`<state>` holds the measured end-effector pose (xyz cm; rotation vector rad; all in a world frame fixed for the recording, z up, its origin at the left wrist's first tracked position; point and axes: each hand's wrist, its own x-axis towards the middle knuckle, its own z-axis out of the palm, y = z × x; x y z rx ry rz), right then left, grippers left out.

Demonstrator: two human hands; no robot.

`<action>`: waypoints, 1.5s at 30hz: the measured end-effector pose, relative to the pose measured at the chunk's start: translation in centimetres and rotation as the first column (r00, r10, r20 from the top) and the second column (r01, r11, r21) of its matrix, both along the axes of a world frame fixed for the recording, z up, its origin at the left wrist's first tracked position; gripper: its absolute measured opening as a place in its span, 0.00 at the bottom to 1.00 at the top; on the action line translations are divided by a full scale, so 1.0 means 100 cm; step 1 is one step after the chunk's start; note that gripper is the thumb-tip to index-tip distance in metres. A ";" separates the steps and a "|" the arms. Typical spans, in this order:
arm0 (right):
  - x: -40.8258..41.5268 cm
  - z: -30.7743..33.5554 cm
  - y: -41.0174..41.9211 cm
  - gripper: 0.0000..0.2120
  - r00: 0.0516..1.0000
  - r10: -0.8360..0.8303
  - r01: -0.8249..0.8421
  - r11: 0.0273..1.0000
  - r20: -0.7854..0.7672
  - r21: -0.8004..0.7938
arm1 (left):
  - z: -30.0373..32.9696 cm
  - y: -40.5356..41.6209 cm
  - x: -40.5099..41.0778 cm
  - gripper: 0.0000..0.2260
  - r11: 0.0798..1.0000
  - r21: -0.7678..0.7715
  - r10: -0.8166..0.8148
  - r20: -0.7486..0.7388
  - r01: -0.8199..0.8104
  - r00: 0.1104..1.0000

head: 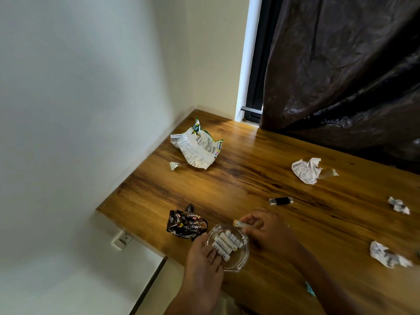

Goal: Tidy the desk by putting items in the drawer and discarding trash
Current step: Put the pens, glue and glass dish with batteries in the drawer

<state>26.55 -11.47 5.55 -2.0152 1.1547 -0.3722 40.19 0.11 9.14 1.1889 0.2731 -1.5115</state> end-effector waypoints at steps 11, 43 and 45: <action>0.010 0.001 0.037 0.10 0.915 0.250 -0.295 0.950 -0.317 -0.099 | 0.001 0.013 0.005 0.09 0.999 0.019 -0.036 0.050 0.035 0.998; -0.035 -0.168 0.171 0.08 0.543 -0.808 0.341 -0.035 -0.228 0.939 | -0.094 0.072 0.026 0.09 0.829 0.304 -0.245 0.952 0.469 -0.183; -0.035 -0.181 0.172 0.05 0.369 -0.906 0.286 -0.102 -0.207 0.953 | -0.099 0.074 0.032 0.19 0.830 0.378 -0.274 0.917 0.411 -0.290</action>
